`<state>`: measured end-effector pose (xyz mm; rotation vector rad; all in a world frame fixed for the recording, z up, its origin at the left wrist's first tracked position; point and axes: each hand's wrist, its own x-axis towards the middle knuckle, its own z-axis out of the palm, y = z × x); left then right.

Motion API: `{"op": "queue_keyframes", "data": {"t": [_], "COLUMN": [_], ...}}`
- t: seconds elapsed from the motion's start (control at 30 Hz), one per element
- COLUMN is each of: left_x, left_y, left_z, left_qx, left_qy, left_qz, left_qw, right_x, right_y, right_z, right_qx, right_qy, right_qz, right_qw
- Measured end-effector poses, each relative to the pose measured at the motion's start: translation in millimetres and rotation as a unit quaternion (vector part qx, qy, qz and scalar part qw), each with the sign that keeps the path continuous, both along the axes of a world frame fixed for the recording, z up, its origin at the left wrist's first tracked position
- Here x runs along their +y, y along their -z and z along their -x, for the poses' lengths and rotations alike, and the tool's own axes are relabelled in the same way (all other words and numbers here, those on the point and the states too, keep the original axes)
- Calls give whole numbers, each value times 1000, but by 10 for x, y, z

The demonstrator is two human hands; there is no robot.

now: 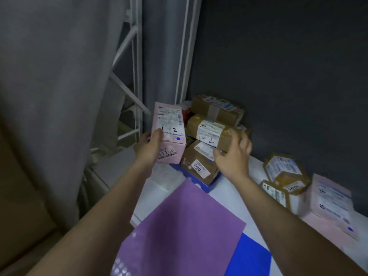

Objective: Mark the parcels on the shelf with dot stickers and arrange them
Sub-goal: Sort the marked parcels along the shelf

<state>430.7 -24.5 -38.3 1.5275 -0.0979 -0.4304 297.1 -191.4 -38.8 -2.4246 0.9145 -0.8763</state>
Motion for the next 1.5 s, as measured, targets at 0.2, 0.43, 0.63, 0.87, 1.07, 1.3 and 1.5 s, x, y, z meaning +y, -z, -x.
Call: {"op": "queue_keyframes", "data": {"t": [0.2, 0.43, 0.63, 0.87, 1.07, 1.3, 1.5], "left_x": [-271, -425, -553, -617, -664, -752, -748], "left_y": [68, 150, 222, 182, 103, 65, 182], "left_z": [-346, -446, -471, -490, -512, -428, -225], "left_qx": [16, 45, 46, 28, -64, -112, -154], "left_qy": [13, -14, 11, -93, -105, -110, -83], "left_qz": [30, 29, -40, -42, -132, -133, -38], "left_qw": [999, 998, 998, 994, 984, 979, 984], "right_x": [-439, -618, -595, -387, -383, -452, -442], "right_y": [43, 67, 60, 107, 100, 129, 96], "right_z": [-195, -197, -164, -92, -154, -131, 1], "right_qx": [1, 27, -25, -85, -50, -14, 35], "right_qy": [-16, 11, -15, 55, 75, 42, 26], "right_qz": [-98, -50, -82, -17, -19, 0, -7], "right_qw": [995, 998, 996, 995, 996, 999, 999]}}
